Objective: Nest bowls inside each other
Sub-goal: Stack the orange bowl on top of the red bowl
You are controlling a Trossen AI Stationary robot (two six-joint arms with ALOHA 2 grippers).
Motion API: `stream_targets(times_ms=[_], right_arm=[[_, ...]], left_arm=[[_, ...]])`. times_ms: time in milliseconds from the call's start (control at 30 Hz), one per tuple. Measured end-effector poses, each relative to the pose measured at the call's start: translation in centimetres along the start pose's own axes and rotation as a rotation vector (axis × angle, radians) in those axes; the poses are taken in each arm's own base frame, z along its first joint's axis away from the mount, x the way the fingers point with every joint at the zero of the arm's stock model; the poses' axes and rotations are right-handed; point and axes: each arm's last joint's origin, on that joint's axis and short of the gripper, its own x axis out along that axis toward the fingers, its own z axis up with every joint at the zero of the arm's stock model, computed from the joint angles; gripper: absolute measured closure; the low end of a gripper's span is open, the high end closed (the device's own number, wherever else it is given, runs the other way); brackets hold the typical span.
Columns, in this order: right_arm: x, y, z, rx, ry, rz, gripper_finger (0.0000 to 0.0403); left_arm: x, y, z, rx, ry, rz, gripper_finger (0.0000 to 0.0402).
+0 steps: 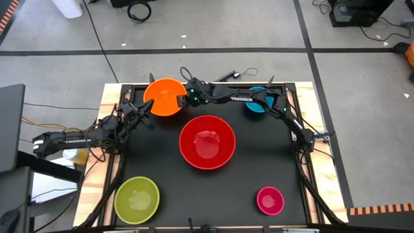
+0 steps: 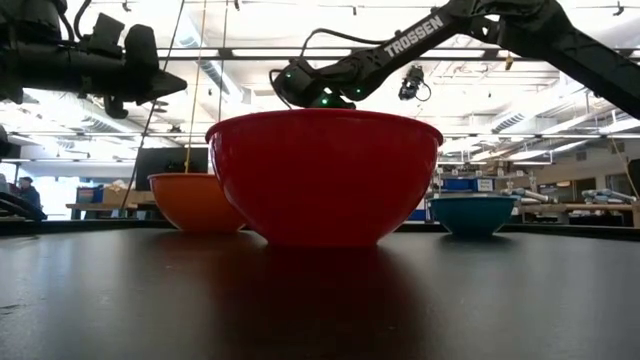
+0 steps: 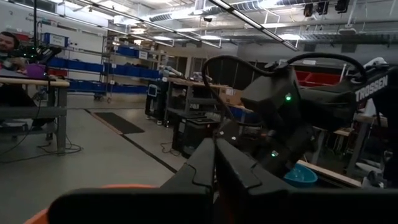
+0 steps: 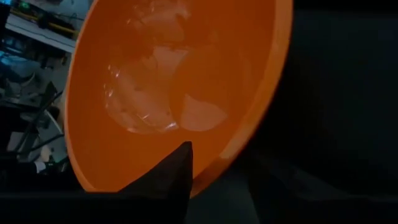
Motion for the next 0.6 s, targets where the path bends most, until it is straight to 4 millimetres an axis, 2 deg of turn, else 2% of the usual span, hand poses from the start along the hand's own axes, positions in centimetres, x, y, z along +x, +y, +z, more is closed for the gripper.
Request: stream_targets(times_ms=[133, 600], right_arm=[[0.00, -0.03, 0.05, 0.000, -0.003, -0.001, 0.0270], [-0.01, -0.07, -0.12, -0.132, -0.005, -0.023, 0.0377]], left_arm=[[0.00, -0.01, 0.01, 0.000, -0.001, -0.001, 0.0383], [0.00, 0.00, 0.05, 0.001, -0.005, 0.001, 0.0383]])
